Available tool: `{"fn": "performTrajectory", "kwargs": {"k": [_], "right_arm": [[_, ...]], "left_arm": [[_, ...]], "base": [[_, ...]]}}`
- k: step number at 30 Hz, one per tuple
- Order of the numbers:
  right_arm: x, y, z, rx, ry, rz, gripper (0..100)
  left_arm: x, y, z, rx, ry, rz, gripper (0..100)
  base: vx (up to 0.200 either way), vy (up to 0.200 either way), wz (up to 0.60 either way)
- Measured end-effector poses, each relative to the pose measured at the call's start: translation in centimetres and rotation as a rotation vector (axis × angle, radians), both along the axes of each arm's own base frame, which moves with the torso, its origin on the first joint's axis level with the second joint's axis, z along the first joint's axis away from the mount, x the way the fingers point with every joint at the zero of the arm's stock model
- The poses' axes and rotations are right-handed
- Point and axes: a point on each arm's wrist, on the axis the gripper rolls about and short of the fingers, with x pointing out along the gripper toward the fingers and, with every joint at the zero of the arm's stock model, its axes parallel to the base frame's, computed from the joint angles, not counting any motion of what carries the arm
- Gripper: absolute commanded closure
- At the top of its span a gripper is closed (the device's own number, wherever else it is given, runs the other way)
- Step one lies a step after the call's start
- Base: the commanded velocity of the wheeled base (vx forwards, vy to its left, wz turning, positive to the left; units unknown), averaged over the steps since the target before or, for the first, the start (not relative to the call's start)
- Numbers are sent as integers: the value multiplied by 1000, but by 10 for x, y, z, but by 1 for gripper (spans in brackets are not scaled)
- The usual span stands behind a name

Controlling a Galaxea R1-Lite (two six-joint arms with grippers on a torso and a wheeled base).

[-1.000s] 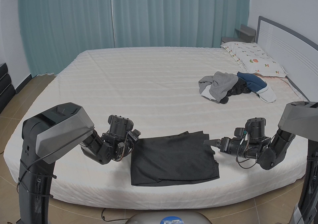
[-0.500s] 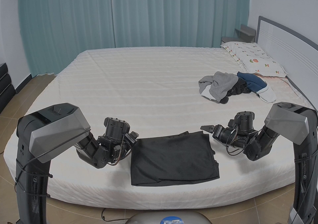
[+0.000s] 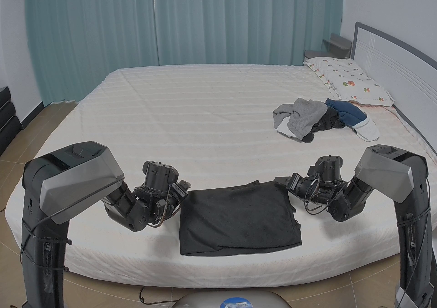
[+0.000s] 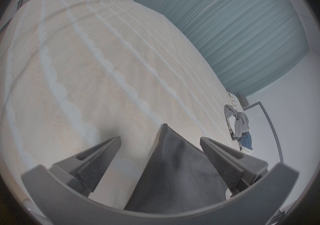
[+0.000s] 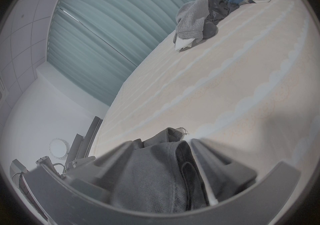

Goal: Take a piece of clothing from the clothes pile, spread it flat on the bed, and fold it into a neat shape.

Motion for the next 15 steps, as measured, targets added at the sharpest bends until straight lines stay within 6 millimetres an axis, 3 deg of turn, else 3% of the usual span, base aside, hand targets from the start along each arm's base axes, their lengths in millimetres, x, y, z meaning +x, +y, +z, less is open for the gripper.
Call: {"fn": "performTrajectory", "kwargs": {"k": [15], "right_arm": [[7, -8, 2, 13, -26, -27, 100]], "left_arm": [[0, -1, 0, 4, -1, -4, 0]], "base": [[0, 0, 0]]}}
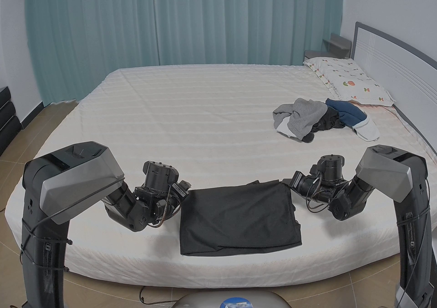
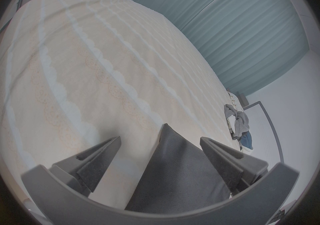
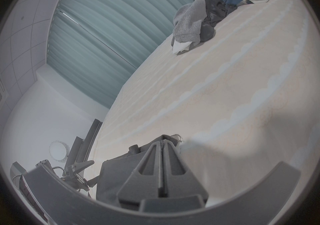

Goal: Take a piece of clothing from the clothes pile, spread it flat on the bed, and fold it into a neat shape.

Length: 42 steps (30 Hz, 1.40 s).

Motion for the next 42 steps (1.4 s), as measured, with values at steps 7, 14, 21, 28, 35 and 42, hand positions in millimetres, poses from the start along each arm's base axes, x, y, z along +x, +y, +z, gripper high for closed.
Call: {"fn": "performTrajectory", "kwargs": {"k": [7, 14, 21, 28, 35, 42], "right_arm": [[5, 0, 3, 13, -38, -35, 100], [5, -1, 2, 12, -37, -37, 100], [6, -1, 2, 13, -43, -42, 0], [2, -4, 2, 12, -46, -49, 0], [-4, -5, 3, 12, -32, -49, 0], [-7, -3, 3, 11, -25, -43, 0]], "left_arm": [[0, -1, -1, 2, 1, -3, 0], [0, -1, -1, 3, 1, -4, 0], [2, -2, 1, 2, -11, -7, 0], [11, -14, 7, -1, -52, -32, 0], [18, -23, -2, 79, -79, -85, 0], [23, -27, -10, 102, -82, -68, 100]], "base": [[0, 0, 0], [0, 0, 0], [0, 0, 0], [0, 0, 0], [0, 0, 0], [0, 0, 0]]}}
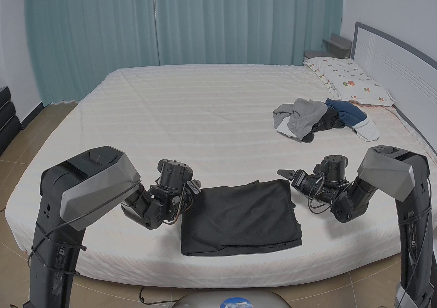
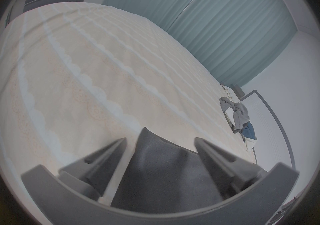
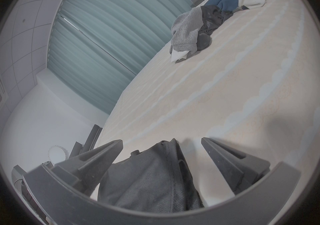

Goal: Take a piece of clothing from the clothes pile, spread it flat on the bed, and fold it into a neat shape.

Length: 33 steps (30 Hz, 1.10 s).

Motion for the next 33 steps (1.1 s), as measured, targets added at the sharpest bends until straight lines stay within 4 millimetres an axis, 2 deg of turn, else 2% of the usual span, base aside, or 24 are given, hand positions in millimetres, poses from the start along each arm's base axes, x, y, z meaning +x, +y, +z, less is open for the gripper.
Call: {"fn": "performTrajectory", "kwargs": {"k": [13, 14, 23, 33], "right_arm": [[-1, 8, -4, -2, 7, 18, 0], [-1, 9, -5, -2, 8, 20, 100], [0, 13, -9, -5, 10, 19, 100], [9, 12, -4, 32, -8, -46, 100]], "left_arm": [[5, 0, -5, 13, -21, 68, 100], [6, 1, -5, 13, -21, 70, 100], [6, 0, -6, 13, -20, 70, 100], [5, 0, -6, 14, -19, 70, 100]], "base": [[0, 0, 0], [0, 0, 0], [0, 0, 0], [0, 0, 0]]}}
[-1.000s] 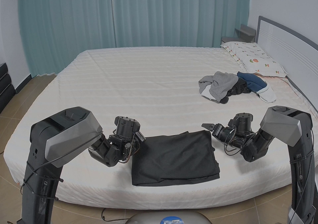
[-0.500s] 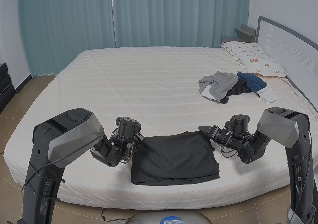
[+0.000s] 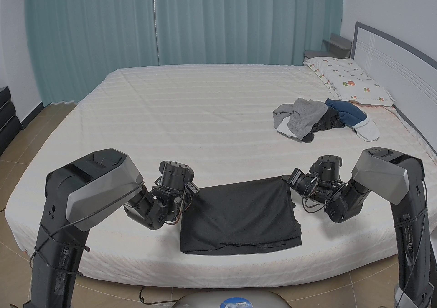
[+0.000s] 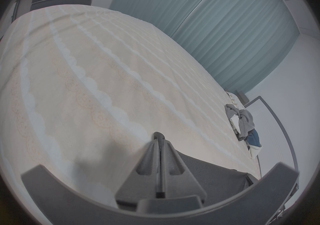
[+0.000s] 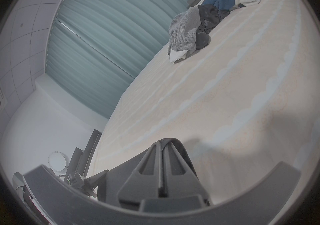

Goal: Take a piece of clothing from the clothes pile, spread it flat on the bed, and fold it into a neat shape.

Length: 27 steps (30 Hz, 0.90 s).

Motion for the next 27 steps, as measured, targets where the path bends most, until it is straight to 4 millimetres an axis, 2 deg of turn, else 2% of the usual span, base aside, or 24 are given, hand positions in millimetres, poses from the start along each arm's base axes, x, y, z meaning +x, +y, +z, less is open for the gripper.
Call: {"fn": "performTrajectory", "kwargs": {"k": [7, 8, 21, 27], "right_arm": [[1, -1, 1, 1, -4, -4, 100], [1, -1, 1, 0, -4, -4, 0], [-4, -5, 2, 1, 12, -11, 0], [-14, -16, 9, 21, 31, -35, 0]], "left_arm": [[0, 0, 0, 1, 2, 0, 100], [0, 0, 0, 1, 2, 0, 0], [-1, 4, 3, -47, 10, 29, 0], [-16, 15, 12, -79, 58, -14, 0]], "base": [[0, 0, 0], [0, 0, 0], [0, 0, 0], [0, 0, 0]]}}
